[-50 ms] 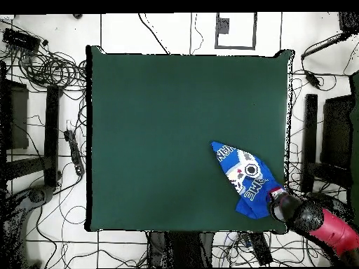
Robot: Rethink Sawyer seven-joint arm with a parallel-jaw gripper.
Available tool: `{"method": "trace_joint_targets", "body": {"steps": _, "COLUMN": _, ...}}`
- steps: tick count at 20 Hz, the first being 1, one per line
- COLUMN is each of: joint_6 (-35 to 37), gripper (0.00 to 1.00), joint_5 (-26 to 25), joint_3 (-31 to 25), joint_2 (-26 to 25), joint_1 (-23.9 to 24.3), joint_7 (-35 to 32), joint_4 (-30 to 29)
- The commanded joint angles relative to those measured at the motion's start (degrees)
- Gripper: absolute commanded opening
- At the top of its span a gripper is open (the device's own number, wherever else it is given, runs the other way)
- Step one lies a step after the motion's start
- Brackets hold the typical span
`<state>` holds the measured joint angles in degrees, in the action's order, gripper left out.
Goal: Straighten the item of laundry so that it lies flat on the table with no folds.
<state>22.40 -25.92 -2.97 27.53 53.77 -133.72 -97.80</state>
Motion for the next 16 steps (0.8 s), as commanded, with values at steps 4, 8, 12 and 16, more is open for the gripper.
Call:
{"method": "trace_joint_targets", "body": {"steps": 4, "joint_6": 6.7, "gripper": 0.0, "joint_5": -8.9, "joint_3": -13.0, "joint_2": -2.8, "joint_1": 3.2, "joint_7": 20.5, "joint_4": 6.3}}
{"method": "trace_joint_targets", "body": {"steps": 8, "joint_6": 6.6, "gripper": 0.0, "joint_5": -10.6, "joint_3": -13.8, "joint_2": -1.8, "joint_1": 4.0, "joint_7": 18.1, "joint_4": 5.3}}
{"method": "trace_joint_targets", "body": {"steps": 12, "joint_6": 5.8, "gripper": 0.0, "joint_5": -12.9, "joint_3": -15.1, "joint_2": -4.9, "joint_1": 6.0, "joint_7": 17.9, "joint_4": 7.0}}
{"method": "trace_joint_targets", "body": {"steps": 16, "joint_6": 6.2, "gripper": 0.0, "joint_5": -15.6, "joint_3": -16.5, "joint_2": -5.1, "joint_1": 7.2, "joint_7": 19.3, "joint_4": 8.3}}
